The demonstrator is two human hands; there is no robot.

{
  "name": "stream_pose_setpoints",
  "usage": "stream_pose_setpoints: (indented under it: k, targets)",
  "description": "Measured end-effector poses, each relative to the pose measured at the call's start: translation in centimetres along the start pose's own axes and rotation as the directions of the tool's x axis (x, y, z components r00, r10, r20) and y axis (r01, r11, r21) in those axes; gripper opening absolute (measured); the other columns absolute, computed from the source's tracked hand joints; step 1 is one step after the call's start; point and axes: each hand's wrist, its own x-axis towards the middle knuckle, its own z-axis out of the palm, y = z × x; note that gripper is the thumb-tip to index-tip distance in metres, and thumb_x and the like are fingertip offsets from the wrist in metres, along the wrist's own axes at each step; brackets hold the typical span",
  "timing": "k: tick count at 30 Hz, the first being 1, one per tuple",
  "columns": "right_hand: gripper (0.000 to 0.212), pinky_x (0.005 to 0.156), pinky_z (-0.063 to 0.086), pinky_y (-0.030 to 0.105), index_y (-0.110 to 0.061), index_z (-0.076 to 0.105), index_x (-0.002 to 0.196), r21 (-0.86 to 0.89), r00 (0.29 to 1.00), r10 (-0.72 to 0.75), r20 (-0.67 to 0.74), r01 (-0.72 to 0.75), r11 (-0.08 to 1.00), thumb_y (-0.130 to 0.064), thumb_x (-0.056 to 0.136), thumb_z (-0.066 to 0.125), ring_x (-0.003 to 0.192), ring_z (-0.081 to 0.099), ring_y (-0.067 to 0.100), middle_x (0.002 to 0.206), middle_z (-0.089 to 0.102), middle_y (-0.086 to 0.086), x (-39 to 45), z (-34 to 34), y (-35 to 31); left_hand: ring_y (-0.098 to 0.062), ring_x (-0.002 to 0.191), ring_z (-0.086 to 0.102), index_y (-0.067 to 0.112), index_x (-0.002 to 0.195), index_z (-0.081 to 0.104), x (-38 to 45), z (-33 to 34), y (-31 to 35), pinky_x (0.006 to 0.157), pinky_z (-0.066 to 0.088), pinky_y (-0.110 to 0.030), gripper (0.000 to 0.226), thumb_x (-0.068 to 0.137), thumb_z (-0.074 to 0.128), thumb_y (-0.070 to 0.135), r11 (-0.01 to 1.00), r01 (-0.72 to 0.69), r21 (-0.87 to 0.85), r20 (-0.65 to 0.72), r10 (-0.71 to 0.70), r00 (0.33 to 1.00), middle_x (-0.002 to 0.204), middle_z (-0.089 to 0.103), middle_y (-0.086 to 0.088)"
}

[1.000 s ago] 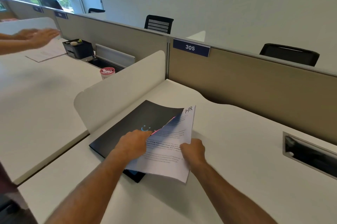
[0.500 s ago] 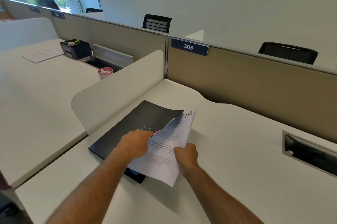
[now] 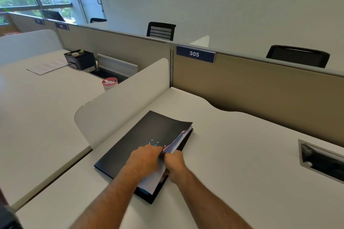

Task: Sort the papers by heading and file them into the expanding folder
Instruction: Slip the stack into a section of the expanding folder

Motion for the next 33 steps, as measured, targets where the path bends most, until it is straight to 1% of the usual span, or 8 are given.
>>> stream_pose_setpoints:
  k: [3, 5, 7, 16, 22, 26, 29, 33]
  targets:
    - [0.032, 0.067, 0.062, 0.049, -0.002, 0.062, 0.114, -0.017, 0.995, 0.075, 0.063, -0.074, 0.997, -0.010, 0.083, 0.065, 0.091, 0.070, 0.042, 0.102, 0.071, 0.023, -0.7, 0.1, -0.5, -0.026, 0.102, 0.066, 0.027, 0.129, 0.051, -0.1, -0.1, 0.1, 0.086, 0.057, -0.036, 0.029, 0.100, 0.048, 0.032, 1.000, -0.006, -0.002, 0.011, 0.006, 1.000, 0.120, 0.064, -0.006]
    - [0.030, 0.058, 0.062, 0.049, -0.002, 0.064, 0.107, -0.045, 0.996, 0.089, -0.014, -0.089, 0.995, -0.011, 0.078, 0.065, 0.084, 0.070, 0.041, 0.097, 0.071, 0.022, -1.1, -0.3, -0.5, -0.026, 0.104, 0.066, 0.025, 0.130, 0.052, 0.0, -0.2, 0.2, 0.090, 0.056, -0.036, 0.030, 0.101, 0.047, 0.029, 1.000, -0.001, 0.002, 0.016, 0.001, 1.000, 0.122, 0.065, -0.006]
    - [0.026, 0.059, 0.062, 0.052, -0.001, 0.066, 0.102, -0.047, 0.993, 0.081, -0.085, -0.085, 0.995, -0.008, 0.077, 0.064, 0.079, 0.072, 0.039, 0.093, 0.072, 0.021, -1.3, -0.7, 0.0, -0.026, 0.104, 0.065, 0.023, 0.128, 0.054, 0.1, -0.3, 0.2, 0.090, 0.055, -0.035, 0.029, 0.101, 0.047, 0.028, 1.000, 0.003, 0.006, 0.015, -0.003, 1.000, 0.120, 0.065, -0.006]
    - [0.021, 0.076, 0.060, 0.049, 0.005, 0.066, 0.107, -0.054, 0.999, 0.005, 0.042, -0.003, 0.999, -0.005, 0.088, 0.067, 0.094, 0.069, 0.042, 0.102, 0.070, 0.026, -1.4, 0.5, 1.2, -0.025, 0.102, 0.066, 0.022, 0.124, 0.055, 0.4, 0.0, 0.5, 0.090, 0.056, -0.036, 0.030, 0.096, 0.056, 0.033, 0.999, 0.016, -0.029, 0.020, -0.015, 1.000, 0.117, 0.067, -0.005]
    - [0.003, 0.052, 0.057, 0.027, -0.011, 0.063, 0.086, -0.006, 0.999, -0.005, 0.053, 0.006, 1.000, -0.010, 0.089, 0.062, 0.062, 0.069, 0.018, 0.081, 0.070, 0.008, -1.3, 0.7, 1.0, -0.022, 0.101, 0.064, 0.024, 0.126, 0.054, 0.6, 0.5, 0.5, 0.090, 0.055, -0.035, 0.031, 0.096, 0.056, 0.029, 1.000, 0.012, -0.019, 0.007, -0.012, 1.000, 0.117, 0.066, -0.005]
    - [0.018, 0.071, 0.063, 0.038, -0.010, 0.069, 0.097, -0.273, 0.995, -0.101, 0.001, 0.097, 0.957, -0.025, 0.092, 0.061, 0.074, 0.073, 0.021, 0.088, 0.074, 0.006, -1.1, 0.1, 1.1, -0.018, 0.095, 0.063, 0.030, 0.119, 0.057, 0.3, 0.7, 0.1, 0.085, 0.056, -0.033, 0.026, 0.094, 0.055, 0.032, 0.997, -0.024, -0.071, -0.032, 0.022, 0.999, 0.110, 0.066, 0.001]
    - [0.024, 0.072, 0.057, 0.025, -0.018, 0.071, 0.104, -0.548, 0.934, -0.342, -0.102, 0.234, 0.803, -0.035, 0.090, 0.061, 0.082, 0.069, 0.013, 0.094, 0.073, -0.003, -1.6, -1.4, 1.7, -0.016, 0.093, 0.063, 0.033, 0.111, 0.059, -0.1, 0.6, -0.4, 0.081, 0.056, -0.034, 0.025, 0.087, 0.056, 0.040, 0.996, -0.064, -0.063, -0.085, 0.059, 0.995, 0.104, 0.066, 0.006]
    - [0.041, 0.076, 0.054, 0.026, -0.030, 0.060, 0.128, -0.641, 0.877, -0.471, -0.099, 0.306, 0.704, -0.036, 0.088, 0.060, 0.090, 0.069, 0.015, 0.100, 0.074, -0.003, -2.4, -3.3, 3.7, -0.014, 0.092, 0.064, 0.036, 0.112, 0.058, -0.4, 1.0, -0.9, 0.080, 0.057, -0.033, 0.037, 0.081, 0.058, 0.055, 0.996, -0.084, -0.030, -0.103, 0.081, 0.991, 0.103, 0.066, 0.009]
